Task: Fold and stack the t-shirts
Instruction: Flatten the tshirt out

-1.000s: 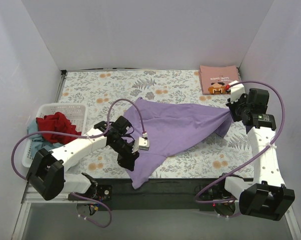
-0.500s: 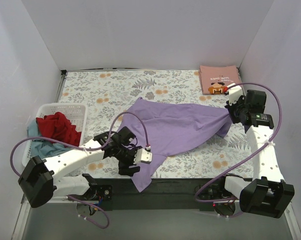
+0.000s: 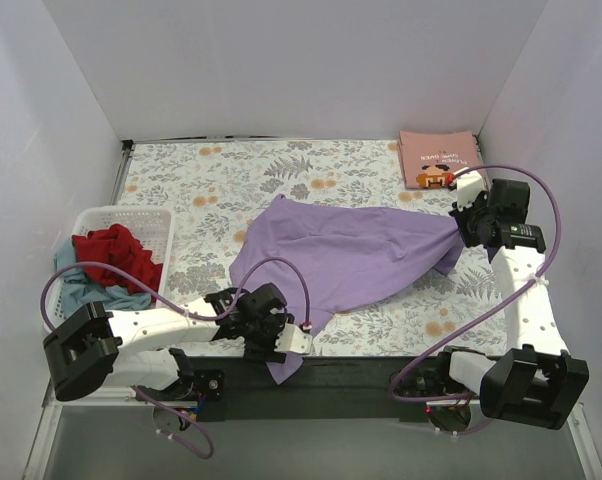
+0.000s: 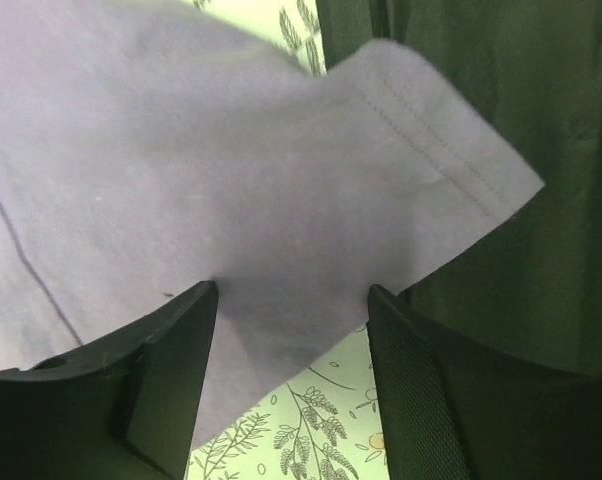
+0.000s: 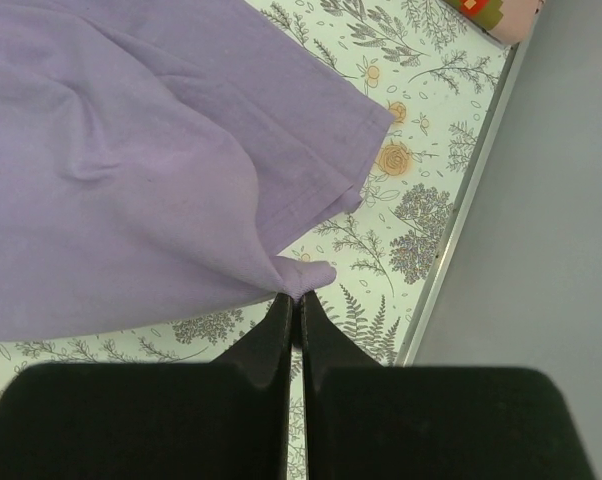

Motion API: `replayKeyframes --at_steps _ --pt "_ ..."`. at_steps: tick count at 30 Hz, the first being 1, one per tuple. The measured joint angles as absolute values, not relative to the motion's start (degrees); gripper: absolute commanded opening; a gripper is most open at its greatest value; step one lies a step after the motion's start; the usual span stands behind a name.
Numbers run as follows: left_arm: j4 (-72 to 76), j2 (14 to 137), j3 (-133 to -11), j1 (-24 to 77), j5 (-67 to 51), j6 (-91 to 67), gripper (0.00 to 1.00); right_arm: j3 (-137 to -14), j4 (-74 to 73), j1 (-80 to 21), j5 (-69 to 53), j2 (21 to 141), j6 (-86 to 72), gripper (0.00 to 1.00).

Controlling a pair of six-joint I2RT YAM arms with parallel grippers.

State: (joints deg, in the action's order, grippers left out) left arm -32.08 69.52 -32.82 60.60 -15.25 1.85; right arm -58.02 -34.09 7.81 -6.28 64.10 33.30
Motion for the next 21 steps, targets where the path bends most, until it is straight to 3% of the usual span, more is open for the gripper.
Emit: replayKeyframes --at_steps 1,6,8,16,21 --pt "-31.59 69.71 -32.14 60.73 -14.74 2.04 0.42 -58.02 -34.09 7.81 -6.11 64.29 33.3 0.01" --pt "-30.5 69.12 -31.03 61.71 -16.23 3.01 0.22 -58.02 -34.06 7.81 -5.91 65.12 33.45 0.01" --pt "-30.09 68.38 -30.3 61.8 -17.56 2.87 0.01 -58.02 -34.06 7.81 -5.85 65.8 33.47 0.01" --pt "-36.16 64.29 -32.16 56.71 -16.12 2.44 0.0 -58.35 -34.52 7.81 -6.72 66.81 33.43 0.01" --pt "-42.41 61.45 -47.75 35.68 -21.23 1.74 0.0 -64.14 -37.56 7.81 -8.47 66.72 32.93 0.01"
